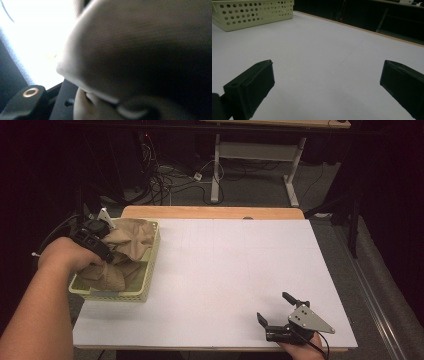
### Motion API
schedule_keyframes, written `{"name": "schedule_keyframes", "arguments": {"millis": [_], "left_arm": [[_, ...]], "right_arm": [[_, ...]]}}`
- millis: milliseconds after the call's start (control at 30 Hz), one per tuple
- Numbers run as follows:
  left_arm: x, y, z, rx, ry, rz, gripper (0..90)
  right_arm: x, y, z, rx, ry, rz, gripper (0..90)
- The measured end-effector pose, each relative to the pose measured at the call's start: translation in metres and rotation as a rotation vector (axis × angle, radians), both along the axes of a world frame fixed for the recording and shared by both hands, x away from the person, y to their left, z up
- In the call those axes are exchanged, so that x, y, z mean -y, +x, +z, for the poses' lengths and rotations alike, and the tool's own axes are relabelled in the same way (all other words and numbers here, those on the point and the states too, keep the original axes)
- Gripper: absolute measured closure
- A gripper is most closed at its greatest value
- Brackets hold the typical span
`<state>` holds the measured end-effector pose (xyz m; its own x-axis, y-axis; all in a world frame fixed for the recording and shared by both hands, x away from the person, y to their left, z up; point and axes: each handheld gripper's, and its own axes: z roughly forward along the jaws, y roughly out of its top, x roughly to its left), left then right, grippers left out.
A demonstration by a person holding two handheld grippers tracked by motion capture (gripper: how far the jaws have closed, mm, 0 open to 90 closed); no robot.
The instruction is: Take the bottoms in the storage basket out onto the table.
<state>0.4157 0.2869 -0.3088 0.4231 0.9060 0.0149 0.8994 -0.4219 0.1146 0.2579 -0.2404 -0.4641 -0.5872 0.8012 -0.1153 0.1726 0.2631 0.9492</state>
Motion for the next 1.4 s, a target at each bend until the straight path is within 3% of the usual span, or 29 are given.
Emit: {"name": "schedule_keyframes", "arguments": {"millis": [333,633,1033,1400], "left_arm": [[0.01,-0.007,0.026,0.009,0.006,-0.032,64.6],[0.029,-0.013,0.05,0.033,-0.004,-0.065,64.8],[0.075,-0.019,0.077,0.085,-0.021,-0.14,64.9],[0.123,-0.017,0.08,0.102,-0.031,-0.22,65.0]], "right_arm": [[0.0,-0.002,0.001,0.004,0.002,-0.004,0.3],[0.001,-0.002,0.003,0.011,0.011,-0.006,0.3],[0.001,-0.001,0.005,0.015,0.015,-0.011,0.3],[-0.001,-0.004,0.006,0.024,0.007,-0.003,0.2]]}}
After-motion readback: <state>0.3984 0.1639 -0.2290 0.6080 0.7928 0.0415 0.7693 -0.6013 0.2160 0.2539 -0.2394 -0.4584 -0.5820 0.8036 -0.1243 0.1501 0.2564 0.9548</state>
